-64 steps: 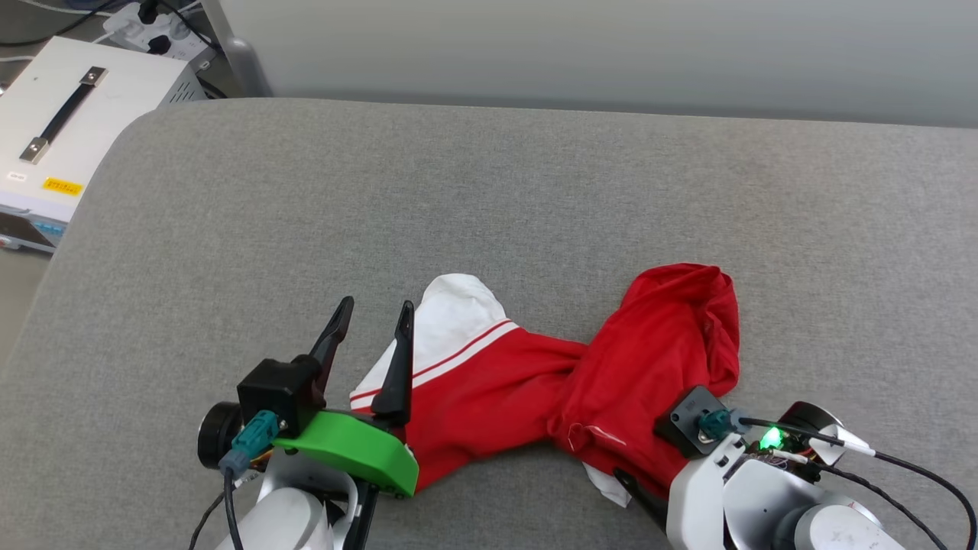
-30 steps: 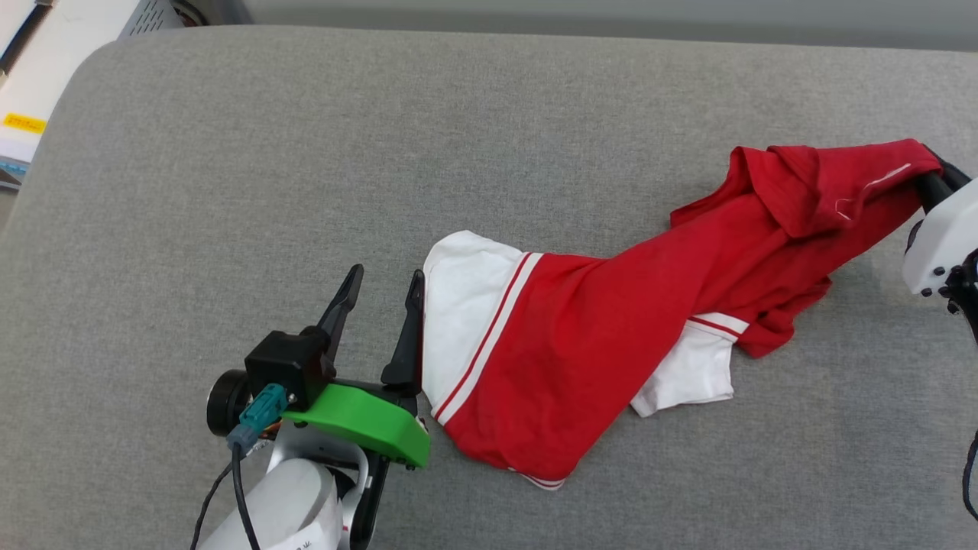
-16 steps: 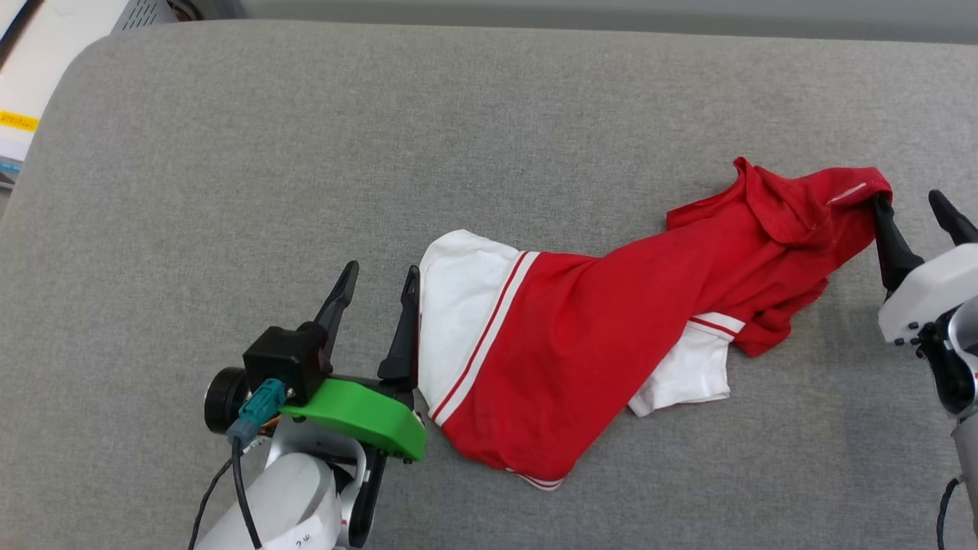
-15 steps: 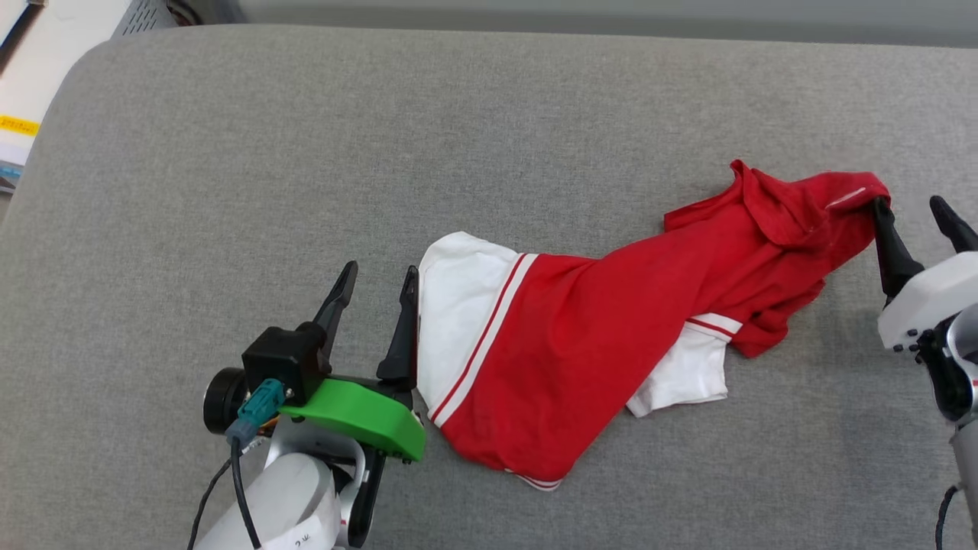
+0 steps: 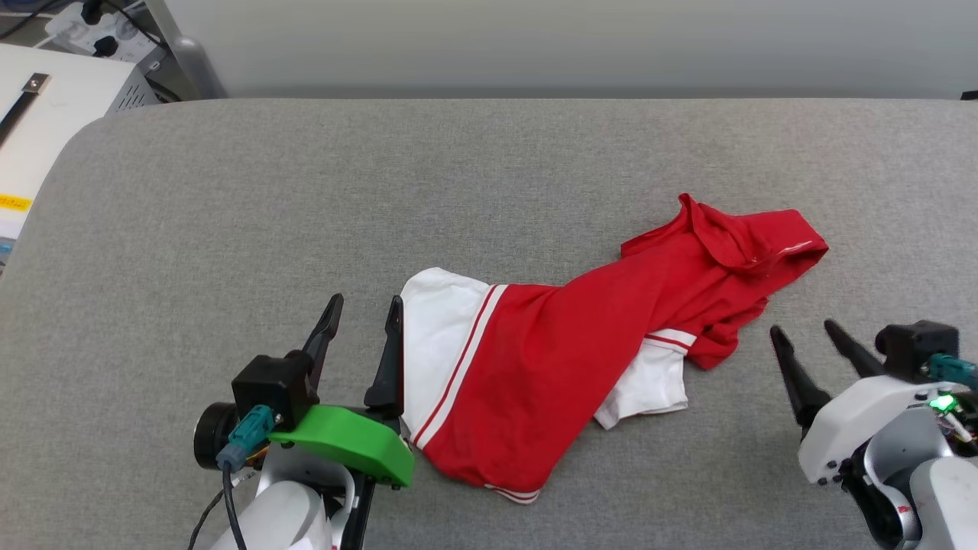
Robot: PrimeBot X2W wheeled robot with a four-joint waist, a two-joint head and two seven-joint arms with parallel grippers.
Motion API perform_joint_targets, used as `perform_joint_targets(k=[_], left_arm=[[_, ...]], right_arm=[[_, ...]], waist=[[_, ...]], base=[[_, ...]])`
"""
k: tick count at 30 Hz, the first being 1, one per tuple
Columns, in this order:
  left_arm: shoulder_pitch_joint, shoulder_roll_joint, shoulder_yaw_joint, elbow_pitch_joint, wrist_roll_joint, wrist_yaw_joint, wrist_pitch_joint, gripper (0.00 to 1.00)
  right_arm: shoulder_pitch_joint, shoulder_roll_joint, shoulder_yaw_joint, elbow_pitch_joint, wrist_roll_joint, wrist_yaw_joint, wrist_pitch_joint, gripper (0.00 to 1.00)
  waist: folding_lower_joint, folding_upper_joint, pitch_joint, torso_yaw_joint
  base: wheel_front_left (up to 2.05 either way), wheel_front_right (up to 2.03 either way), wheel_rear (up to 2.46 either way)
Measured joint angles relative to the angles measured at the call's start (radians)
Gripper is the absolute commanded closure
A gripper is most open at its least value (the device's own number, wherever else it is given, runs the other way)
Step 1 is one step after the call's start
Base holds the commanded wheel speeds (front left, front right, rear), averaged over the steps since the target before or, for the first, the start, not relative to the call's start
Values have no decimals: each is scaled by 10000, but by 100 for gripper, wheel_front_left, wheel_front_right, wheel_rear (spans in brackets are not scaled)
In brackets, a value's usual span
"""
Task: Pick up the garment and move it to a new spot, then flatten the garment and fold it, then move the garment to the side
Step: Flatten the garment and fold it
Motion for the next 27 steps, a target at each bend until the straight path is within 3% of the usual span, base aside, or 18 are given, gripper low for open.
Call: perform_joint_targets(k=[5, 13, 20, 27], left_arm=[[50, 19, -4, -15, -75, 25, 12, 0], [38, -19, -73, -23, -75, 19, 19, 0], [-81, -186, -119, 65, -75, -67, -2, 0], [-204, -408, -96, 278, -75, -161, -86, 0]], right_arm=[[576, -410, 1039, -1166, 550, 0, 2144, 0], [199, -1567, 3156, -2347, 1262, 0, 4746, 0], [-1363, -2353, 5064, -2157, 1569, 0, 5348, 0], [-2109, -2566, 5956, -888, 2466, 0, 6088, 0]], waist=[[0, 0, -171, -128], [0, 0, 27, 96], [0, 0, 441, 490], [0, 0, 880, 900]], base=[[0, 0, 0], [0, 0, 0], [0, 0, 0], [0, 0, 0]])
